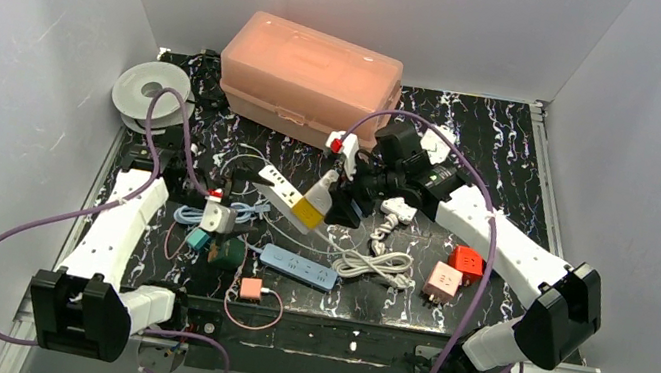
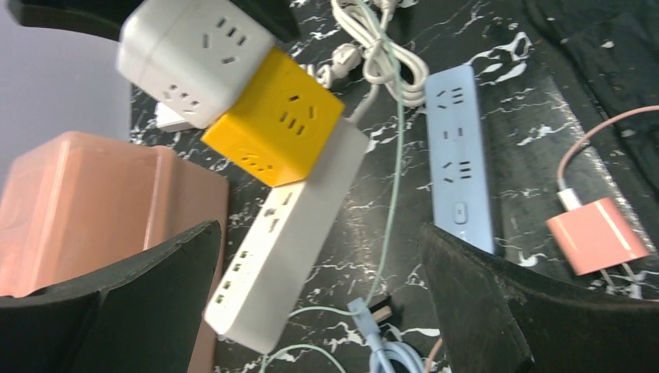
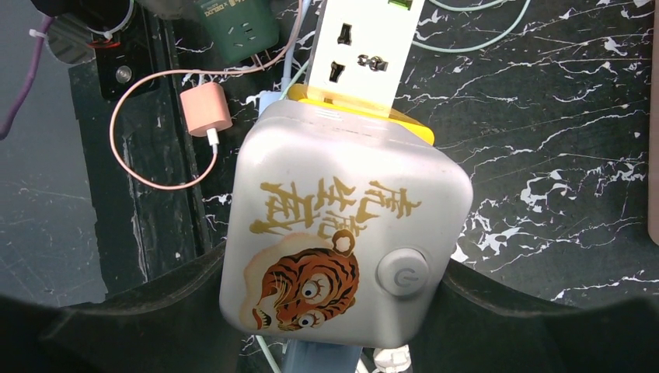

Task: Pull the plug off the socket
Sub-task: Remove the plug from the socket.

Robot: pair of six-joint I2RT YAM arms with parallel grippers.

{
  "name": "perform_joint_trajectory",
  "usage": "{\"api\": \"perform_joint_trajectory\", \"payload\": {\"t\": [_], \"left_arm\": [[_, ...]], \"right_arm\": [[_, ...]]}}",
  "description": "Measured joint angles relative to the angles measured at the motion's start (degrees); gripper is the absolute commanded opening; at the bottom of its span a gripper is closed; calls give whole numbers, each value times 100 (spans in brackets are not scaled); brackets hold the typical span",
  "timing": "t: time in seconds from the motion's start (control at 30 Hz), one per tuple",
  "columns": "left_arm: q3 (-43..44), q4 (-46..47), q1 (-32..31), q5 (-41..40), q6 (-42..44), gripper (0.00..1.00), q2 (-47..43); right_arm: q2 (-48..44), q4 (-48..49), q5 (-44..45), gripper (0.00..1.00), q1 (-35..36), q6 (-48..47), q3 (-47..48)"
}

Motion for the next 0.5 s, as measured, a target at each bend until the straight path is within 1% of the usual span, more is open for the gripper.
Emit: {"api": "perform_joint_trajectory", "payload": {"t": [0.1, 0.17, 0.37, 0.5], "left_arm": [[0, -236, -129, -131, 55, 100, 7], [-44, -120, -214, -149, 70, 100, 46], [-389, 1040, -361, -188, 109, 100, 487], [-487, 1921, -380, -179, 105, 100, 649]], "right_arm": [[0, -72, -28, 45, -42, -35, 55], [11, -151, -57, 45, -74, -61, 136], [83, -374, -195, 44, -153, -120, 496], [83, -415, -293, 44, -188, -138, 557]]}}
